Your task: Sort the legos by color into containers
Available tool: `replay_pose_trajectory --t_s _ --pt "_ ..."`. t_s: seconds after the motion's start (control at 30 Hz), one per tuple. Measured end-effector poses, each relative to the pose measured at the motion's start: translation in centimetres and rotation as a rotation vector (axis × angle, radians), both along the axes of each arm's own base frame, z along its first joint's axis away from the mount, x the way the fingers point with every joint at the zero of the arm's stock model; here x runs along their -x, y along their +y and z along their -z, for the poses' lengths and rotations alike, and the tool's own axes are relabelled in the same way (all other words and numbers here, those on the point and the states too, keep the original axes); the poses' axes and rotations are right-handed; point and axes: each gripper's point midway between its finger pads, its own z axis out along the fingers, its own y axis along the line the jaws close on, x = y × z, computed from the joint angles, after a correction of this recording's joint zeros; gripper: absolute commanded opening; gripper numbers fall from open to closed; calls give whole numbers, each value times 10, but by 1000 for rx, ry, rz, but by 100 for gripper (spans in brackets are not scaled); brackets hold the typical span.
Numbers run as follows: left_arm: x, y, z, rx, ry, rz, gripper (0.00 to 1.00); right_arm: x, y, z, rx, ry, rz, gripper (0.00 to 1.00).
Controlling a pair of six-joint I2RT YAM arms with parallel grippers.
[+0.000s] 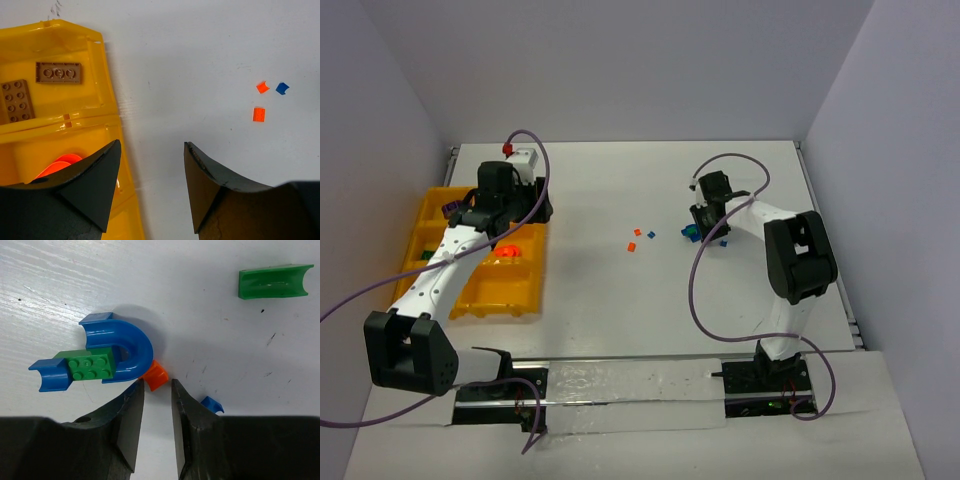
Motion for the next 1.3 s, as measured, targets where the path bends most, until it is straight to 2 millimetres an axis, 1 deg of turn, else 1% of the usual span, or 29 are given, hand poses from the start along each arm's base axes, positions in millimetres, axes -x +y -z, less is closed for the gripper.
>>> replay_pose_trajectory --t_s 0.17,0.4,0.6,0.77,0.83,0.87,0.93,1.0,1.07,1.13,1.17,1.23,1.3 --pt "0 0 0 0 0 1 63 0 0 0 4 19 0 39" --pt "0 0 0 -1 -1 2 62 -9 6 0 -6 41 -16 38" --pt "0 0 0 -3 -1 3 62 -9 9 0 -14 52 -32 31" --pt "0 0 0 -5 -2 6 63 -8 9 0 -15 58 -45 11" --pt "0 -1 0 -5 -2 11 65 -7 10 0 -18 60 -48 3" --pt "0 -1 0 -4 -3 15 66 -7 10 0 -20 61 -51 0" --pt "1 -2 -1 -2 -5 27 75 -6 11 0 -26 63 -58 0" --pt "5 -4 -2 -3 -14 49 82 0 13 0 -48 66 -71 0" --pt "12 -6 -4 1 -29 82 99 18 14 -2 -87 90 -84 0" --pt "23 -10 -10 11 -55 128 99 36 17 -8 -132 113 -100 0" --pt "29 -13 -17 25 -81 150 99 41 19 -15 -160 109 -107 0" --pt "42 -20 -31 57 -146 202 99 41 31 -40 -250 64 -128 0" --pt "55 -28 -47 93 -211 257 96 38 49 -71 -369 -2 -164 0"
